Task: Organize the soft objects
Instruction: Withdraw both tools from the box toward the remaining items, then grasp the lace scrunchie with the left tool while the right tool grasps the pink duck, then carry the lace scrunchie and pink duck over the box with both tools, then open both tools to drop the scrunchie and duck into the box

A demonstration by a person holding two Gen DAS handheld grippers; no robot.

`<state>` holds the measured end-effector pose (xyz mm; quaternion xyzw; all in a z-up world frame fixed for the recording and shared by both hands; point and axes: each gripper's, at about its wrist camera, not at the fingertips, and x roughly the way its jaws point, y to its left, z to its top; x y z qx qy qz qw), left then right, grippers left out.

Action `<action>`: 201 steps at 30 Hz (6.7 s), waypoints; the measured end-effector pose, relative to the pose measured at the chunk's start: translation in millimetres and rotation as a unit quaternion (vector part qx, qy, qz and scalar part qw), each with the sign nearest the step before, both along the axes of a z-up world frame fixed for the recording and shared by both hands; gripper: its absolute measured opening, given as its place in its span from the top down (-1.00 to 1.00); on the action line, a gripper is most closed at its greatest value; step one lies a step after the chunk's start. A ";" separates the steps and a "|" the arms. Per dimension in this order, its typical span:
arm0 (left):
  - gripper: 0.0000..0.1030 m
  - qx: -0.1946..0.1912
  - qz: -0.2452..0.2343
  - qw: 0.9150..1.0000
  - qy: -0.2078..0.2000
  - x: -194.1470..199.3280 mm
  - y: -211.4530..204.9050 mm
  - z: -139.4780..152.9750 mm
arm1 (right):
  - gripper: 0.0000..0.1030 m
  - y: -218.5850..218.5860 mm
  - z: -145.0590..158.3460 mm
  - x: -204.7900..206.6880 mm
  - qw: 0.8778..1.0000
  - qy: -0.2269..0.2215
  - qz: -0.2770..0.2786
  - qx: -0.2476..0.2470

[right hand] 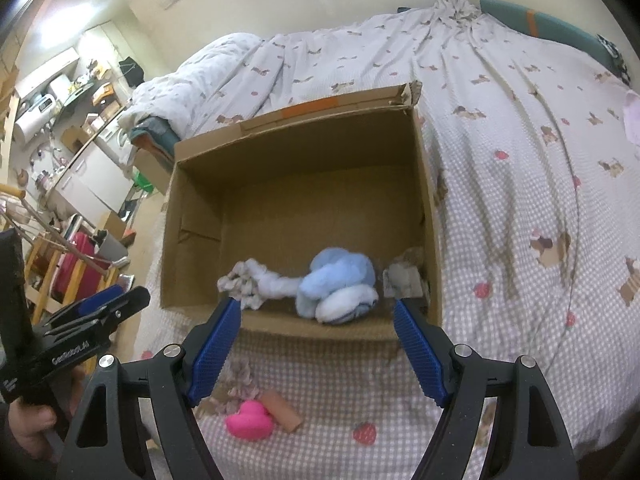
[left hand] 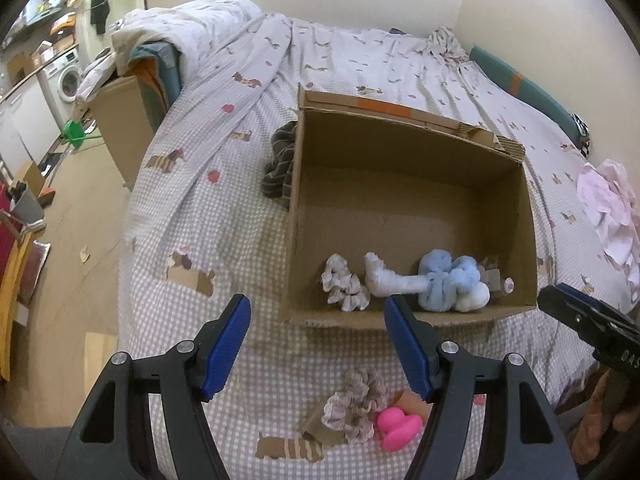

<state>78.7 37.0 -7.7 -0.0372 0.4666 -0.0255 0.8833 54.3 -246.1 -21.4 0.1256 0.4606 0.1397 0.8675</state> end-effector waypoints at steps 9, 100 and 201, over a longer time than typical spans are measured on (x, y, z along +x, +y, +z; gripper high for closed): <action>-0.29 0.004 0.002 1.000 0.020 -21.6 0.2 -10.2 | -0.64 1.5 -1.5 -28.7 1.000 0.006 0.011 0.007; 0.84 -0.040 0.037 0.994 0.094 -20.4 20.1 -42.6 | -0.01 111.4 -112.7 -23.2 0.957 0.221 0.163 0.088; -0.34 0.007 -0.056 0.998 -0.005 68.7 -40.4 -18.5 | -0.71 -2.6 -22.3 58.0 0.998 0.038 -0.001 0.048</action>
